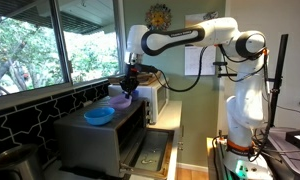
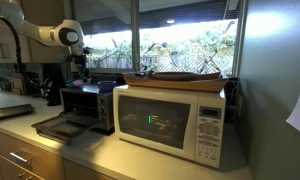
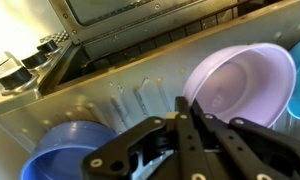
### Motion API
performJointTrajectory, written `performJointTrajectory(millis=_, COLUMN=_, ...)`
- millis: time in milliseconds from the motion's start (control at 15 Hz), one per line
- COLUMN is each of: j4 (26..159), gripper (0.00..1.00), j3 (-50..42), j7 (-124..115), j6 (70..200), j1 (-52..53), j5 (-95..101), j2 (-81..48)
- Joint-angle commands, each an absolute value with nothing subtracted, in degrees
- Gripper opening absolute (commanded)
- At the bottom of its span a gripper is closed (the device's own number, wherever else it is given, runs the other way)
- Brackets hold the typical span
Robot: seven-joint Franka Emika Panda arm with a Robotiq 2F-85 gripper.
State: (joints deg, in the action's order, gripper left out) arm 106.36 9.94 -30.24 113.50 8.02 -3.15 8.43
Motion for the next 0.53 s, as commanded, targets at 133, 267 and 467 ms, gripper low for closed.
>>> performJointTrajectory(millis=133, j4=118.09, gripper=0.01, j3=8.91, j7=-26.38, j6=117.34, j1=7.61, j5=-9.51, j2=18.34)
performJointTrajectory(millis=267, j4=122.06, gripper=0.01, j3=9.02, j7=-25.82, j6=118.66, j1=7.65, j5=-10.81, j2=21.5)
performJointTrajectory(millis=467, j4=127.87, gripper=0.01, j3=9.33, j7=-26.14, j6=120.51, j1=7.62, j5=-12.37, j2=26.24)
